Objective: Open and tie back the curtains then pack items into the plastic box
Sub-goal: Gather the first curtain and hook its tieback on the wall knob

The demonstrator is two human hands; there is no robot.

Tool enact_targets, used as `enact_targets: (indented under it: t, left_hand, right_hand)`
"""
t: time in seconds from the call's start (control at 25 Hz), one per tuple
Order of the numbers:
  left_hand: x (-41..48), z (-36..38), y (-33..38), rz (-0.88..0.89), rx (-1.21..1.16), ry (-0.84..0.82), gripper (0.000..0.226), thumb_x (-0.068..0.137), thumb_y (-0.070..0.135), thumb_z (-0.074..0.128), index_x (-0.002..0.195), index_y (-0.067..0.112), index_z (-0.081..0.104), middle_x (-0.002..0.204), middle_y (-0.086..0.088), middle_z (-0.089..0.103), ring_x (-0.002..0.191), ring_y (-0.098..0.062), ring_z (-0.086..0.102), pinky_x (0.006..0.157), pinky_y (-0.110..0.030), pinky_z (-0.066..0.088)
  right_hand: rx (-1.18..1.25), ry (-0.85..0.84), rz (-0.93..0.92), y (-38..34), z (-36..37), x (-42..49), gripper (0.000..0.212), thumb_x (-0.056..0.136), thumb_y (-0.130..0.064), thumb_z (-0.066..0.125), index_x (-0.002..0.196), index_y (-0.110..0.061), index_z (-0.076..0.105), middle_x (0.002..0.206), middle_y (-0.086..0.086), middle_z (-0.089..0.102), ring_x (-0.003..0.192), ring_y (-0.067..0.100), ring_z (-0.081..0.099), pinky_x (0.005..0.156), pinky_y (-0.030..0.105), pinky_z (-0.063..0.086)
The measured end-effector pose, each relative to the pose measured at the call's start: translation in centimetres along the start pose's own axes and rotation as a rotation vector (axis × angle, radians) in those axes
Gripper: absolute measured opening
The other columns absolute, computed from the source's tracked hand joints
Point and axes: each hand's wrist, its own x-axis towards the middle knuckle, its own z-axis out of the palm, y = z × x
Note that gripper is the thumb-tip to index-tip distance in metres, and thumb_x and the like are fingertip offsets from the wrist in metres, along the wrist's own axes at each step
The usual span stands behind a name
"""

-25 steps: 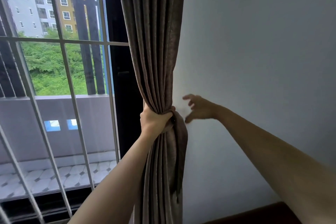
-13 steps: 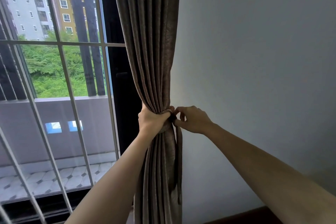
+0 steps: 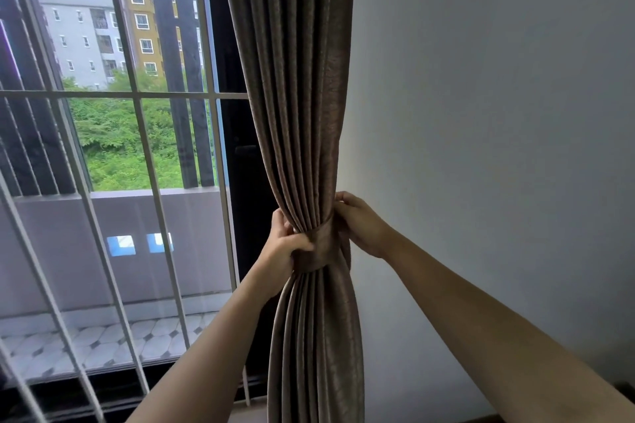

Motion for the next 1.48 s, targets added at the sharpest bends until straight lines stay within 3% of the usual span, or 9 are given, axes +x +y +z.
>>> enact_targets:
  t: [0.12,0.32,0.48,0.64,0.8,1.0,1.16,1.32,1.48]
  left_hand:
    - [0.0,-0.8,-0.5,-0.06,-0.277,-0.008,0.061,0.077,-0.007,0.037,0.136,0.009,0.038,0.099,-0.007,0.06,0.08,-0.015,0.063,0.072,-0.029,0.052]
    - [1.5,-1.0,0.9,-0.154,0.207,-0.104,0.061,0.08,-0.01,0.041,0.132,0.021,0.045,0.106,0.0,0.06,0.094,-0.016,0.059,0.073,-0.028,0.049]
    - [1.9,-1.8,2.0,-0.091,0.488,-0.17,0.051,0.082,0.0,0.054,0.127,0.024,0.049,0.11,0.004,0.063,0.096,-0.003,0.063,0.078,-0.018,0.051]
    - [2.6,-2.8,2.3,-0.064,0.683,-0.046,0.041,0.066,0.028,0.067,0.107,0.029,0.064,0.106,-0.003,0.067,0.102,-0.017,0.063,0.092,-0.037,0.052]
    - [2.8,-3.3,2.4,-0.052,0.641,-0.083,0.027,0.079,0.014,0.069,0.105,0.022,0.065,0.104,-0.007,0.069,0.098,-0.02,0.067,0.09,-0.042,0.054]
    - [2.7,-3.1,2.1,-0.029,0.699,-0.001,0.028,0.084,0.019,0.066,0.11,0.028,0.059,0.1,-0.015,0.065,0.081,-0.021,0.063,0.062,-0.026,0.052]
    - [2.5,-2.9,1.8,-0.055,0.727,-0.01,0.016,0.086,0.029,0.062,0.103,0.031,0.062,0.099,-0.004,0.067,0.089,-0.019,0.064,0.074,-0.032,0.053]
    - [2.7,-3.1,2.3,-0.13,0.706,-0.062,0.034,0.084,0.028,0.065,0.116,0.022,0.059,0.101,-0.008,0.065,0.086,-0.021,0.064,0.07,-0.033,0.055]
    - [2.7,-3.0,3.5,0.099,0.945,0.002,0.017,0.076,0.024,0.074,0.09,0.025,0.065,0.101,-0.003,0.062,0.093,-0.023,0.062,0.083,-0.04,0.055]
  right_hand:
    - [0.162,-0.102,0.027,-0.2,-0.5,-0.7,0.023,0.083,-0.002,0.047,0.102,-0.011,0.057,0.103,0.008,0.063,0.095,0.019,0.061,0.084,0.029,0.049]
    - [-0.195,-0.293,-0.039,-0.4,-1.2,-0.9,0.072,0.061,-0.018,0.068,0.129,-0.01,0.045,0.126,0.014,0.056,0.117,0.027,0.054,0.099,0.039,0.046]
    - [-0.406,-0.312,-0.141,-1.1,-0.3,-1.3,0.068,0.072,-0.005,0.078,0.13,-0.017,0.046,0.126,0.005,0.056,0.116,0.017,0.055,0.098,0.031,0.049]
    - [-0.442,-0.287,-0.132,-0.8,0.1,-1.0,0.073,0.071,-0.009,0.079,0.134,-0.015,0.044,0.128,0.008,0.056,0.118,0.021,0.055,0.1,0.04,0.048]
    - [-0.455,-0.274,-0.136,-0.8,0.2,-0.9,0.072,0.072,-0.01,0.079,0.135,-0.015,0.044,0.127,0.007,0.056,0.117,0.021,0.055,0.099,0.038,0.049]
    - [-0.453,-0.26,-0.124,-0.7,0.3,-0.7,0.072,0.073,-0.011,0.079,0.135,-0.015,0.043,0.127,0.006,0.056,0.116,0.019,0.055,0.098,0.034,0.049]
    - [-0.442,-0.248,-0.13,-0.6,0.4,-0.8,0.07,0.074,-0.01,0.078,0.135,-0.016,0.043,0.126,0.005,0.057,0.116,0.018,0.056,0.096,0.031,0.05]
    - [-0.431,-0.252,-0.115,-0.7,0.3,-1.1,0.068,0.075,-0.007,0.076,0.135,-0.015,0.043,0.125,0.006,0.057,0.114,0.018,0.057,0.094,0.029,0.05]
    - [-0.44,-0.258,-0.108,-0.8,0.4,-1.0,0.068,0.075,-0.008,0.076,0.134,-0.016,0.043,0.124,0.003,0.057,0.115,0.018,0.056,0.097,0.032,0.049]
